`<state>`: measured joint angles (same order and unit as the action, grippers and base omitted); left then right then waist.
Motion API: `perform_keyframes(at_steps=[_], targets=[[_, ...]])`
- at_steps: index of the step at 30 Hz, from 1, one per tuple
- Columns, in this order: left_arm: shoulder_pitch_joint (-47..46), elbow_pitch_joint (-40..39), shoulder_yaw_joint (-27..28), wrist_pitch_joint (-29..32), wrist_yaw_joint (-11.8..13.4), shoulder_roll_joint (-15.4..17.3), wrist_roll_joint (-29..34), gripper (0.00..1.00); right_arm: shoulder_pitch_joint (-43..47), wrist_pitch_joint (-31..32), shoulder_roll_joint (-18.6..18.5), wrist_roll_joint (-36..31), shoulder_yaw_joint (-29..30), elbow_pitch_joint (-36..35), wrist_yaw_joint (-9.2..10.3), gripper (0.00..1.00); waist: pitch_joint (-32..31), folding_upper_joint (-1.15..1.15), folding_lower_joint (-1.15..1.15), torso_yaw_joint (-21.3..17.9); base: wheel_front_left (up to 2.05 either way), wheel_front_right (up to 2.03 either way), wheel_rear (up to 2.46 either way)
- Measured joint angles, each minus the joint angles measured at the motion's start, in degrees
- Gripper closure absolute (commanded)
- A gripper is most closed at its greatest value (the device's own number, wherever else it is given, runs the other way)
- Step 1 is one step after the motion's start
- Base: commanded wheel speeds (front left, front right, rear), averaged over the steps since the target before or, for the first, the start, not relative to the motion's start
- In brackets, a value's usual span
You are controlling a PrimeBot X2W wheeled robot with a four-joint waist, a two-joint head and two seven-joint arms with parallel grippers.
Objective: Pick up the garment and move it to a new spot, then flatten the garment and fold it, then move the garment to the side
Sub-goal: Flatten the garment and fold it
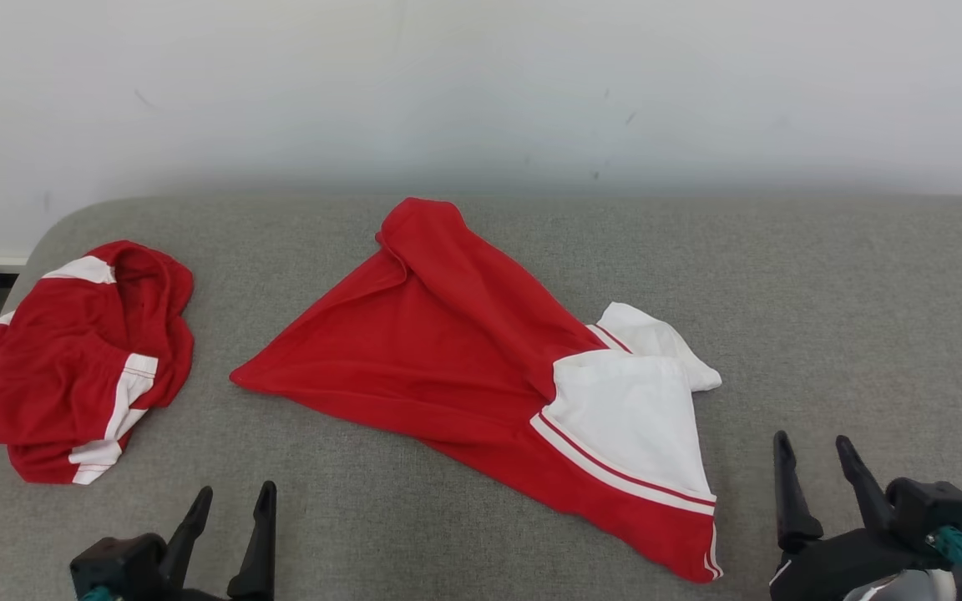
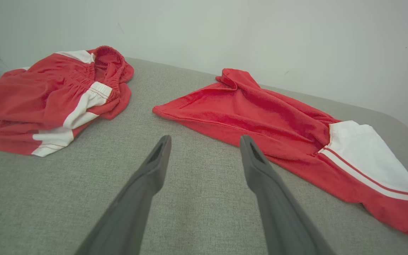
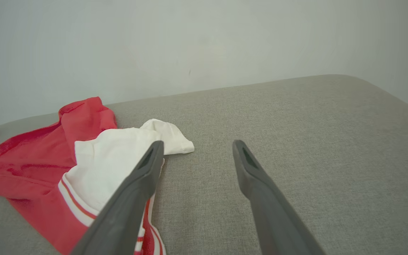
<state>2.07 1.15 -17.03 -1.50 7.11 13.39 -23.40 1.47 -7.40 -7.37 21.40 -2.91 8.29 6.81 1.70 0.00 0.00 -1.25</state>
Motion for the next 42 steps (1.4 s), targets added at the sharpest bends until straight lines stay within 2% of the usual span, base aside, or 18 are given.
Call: perform_keyframes(at_steps=[4, 10, 14, 23, 28, 32, 35, 38, 40, 41, 42], targets=[[-1.18, 0.87, -0.23, 3.21, 0.0, -0.1, -0.26, 0.0, -1.58, 3.49, -0.11, 0.1, -1.27, 0.56, 0.0, 0.0, 0.81, 0.0, 0.0, -0.06, 0.0, 0.0, 0.0], [-9.37, 3.8, -0.43, 9.79, 0.0, 0.27, -0.8, 0.0, -7.97, 11.27, -2.15, -0.24, -3.92, 1.32, -0.35, 0.0, 2.82, 0.0, 0.0, -0.24, 0.0, 0.0, 0.0], [-14.72, 6.58, -0.08, 14.3, 0.0, 0.48, -2.02, 0.0, -14.0, 17.49, -3.18, -0.42, -6.24, 2.88, -1.59, 0.0, 4.48, 0.0, 0.0, -0.35, 0.0, 0.0, 0.0], [-26.22, 15.45, 1.24, 22.62, 0.0, -0.14, -2.1, 0.0, -23.36, 28.59, -3.23, -0.92, -10.51, 6.51, -3.77, 0.0, 8.24, 0.0, 0.01, -0.62, 0.0, 0.0, 0.0], [-32.55, 21.69, 1.4, 26.41, 0.0, -0.27, -1.66, 0.0, -29.17, 32.86, -2.99, -1.8, -11.65, 8.23, -3.86, 0.0, 10.82, 0.0, 0.01, -0.28, 0.0, 0.0, 0.0], [-35.07, 26.06, 0.96, 28.78, 0.0, -0.4, -1.09, 0.0, -30.36, 36.07, -2.76, -1.8, -11.96, 10.6, -3.85, 0.0, 12.84, 0.01, 0.01, -0.09, 0.0, 0.0, 0.0], [-36.17, 27.31, 0.51, 29.24, 0.0, -0.94, -1.08, 0.0, -30.22, 37.44, -2.53, -1.75, -11.89, 10.82, -3.76, 0.16, 13.86, 0.01, 0.01, 0.1, 0.0, 0.0, 0.0], [-37.48, 28.8, 0.18, 29.73, -0.08, -1.56, -1.1, 0.0, -30.22, 38.23, -2.24, -1.48, -11.83, 11.03, -3.68, 0.55, 14.69, 0.01, 0.01, 0.38, 0.0, 0.0, 0.0], [-38.15, 30.03, 0.2, 29.73, -0.09, -1.72, -1.1, 0.0, -30.23, 38.65, -2.04, -1.36, -11.8, 11.13, -3.52, 0.75, 14.92, 0.01, 0.01, 0.53, 0.0, 0.0, 0.0], [-38.43, 30.72, 0.29, 29.72, -0.1, -1.7, -1.11, 0.0, -30.25, 38.75, -1.93, -1.36, -11.82, 11.14, -3.43, 0.79, 14.96, 0.01, 0.01, 0.54, 0.0, 0.0, 0.0], [-38.71, 31.33, 0.56, 29.72, -0.09, -1.57, -1.14, 0.0, -30.32, 39.05, -1.76, -1.35, -11.91, 11.23, -3.27, 0.78, 14.97, 0.01, 0.0, 0.46, 0.0, 0.0, 0.0]])
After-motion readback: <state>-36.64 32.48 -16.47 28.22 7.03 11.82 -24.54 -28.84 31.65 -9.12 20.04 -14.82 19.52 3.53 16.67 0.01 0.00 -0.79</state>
